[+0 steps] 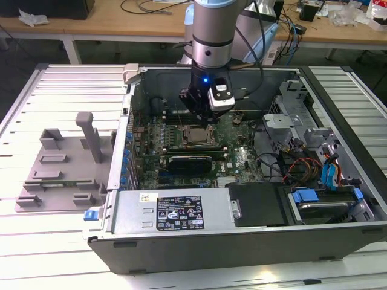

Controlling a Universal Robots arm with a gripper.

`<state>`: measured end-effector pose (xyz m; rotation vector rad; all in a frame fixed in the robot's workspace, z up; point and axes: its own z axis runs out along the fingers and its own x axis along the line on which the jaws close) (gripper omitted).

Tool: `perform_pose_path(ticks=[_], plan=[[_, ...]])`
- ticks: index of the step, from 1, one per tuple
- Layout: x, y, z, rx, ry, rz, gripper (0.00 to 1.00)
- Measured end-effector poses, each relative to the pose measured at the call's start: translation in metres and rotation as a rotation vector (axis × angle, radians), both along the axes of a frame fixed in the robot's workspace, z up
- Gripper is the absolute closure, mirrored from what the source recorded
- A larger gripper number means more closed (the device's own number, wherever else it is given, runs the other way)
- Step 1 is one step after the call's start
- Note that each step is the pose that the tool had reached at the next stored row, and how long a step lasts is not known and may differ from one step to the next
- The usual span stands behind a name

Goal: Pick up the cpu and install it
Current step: 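Close the cpu cover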

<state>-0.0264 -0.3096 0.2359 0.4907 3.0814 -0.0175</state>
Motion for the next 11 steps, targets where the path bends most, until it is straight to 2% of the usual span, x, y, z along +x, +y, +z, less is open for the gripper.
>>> perform_pose_path(ticks=[2,4,5,7,8,10,11], plan=[[0.0000,0.0000,-0.0006,0.0000,-0.0001,0.061,0.89],[0.0000,0.0000,-0.0010,-0.0001,0.0000,0.097,0.89],[0.0000,0.0000,-0.0013,-0.0002,0.0000,0.129,0.89],[0.0000,0.0000,-0.0025,0.0000,-0.0001,0.227,0.89],[0.0000,0.0000,-0.0031,-0.0001,-0.0001,0.259,0.89],[0.0000,0.0000,-0.0038,0.0000,0.0001,0.294,0.89],[0.0000,0.0000,-0.0042,-0.0011,0.0007,0.330,0.89]])
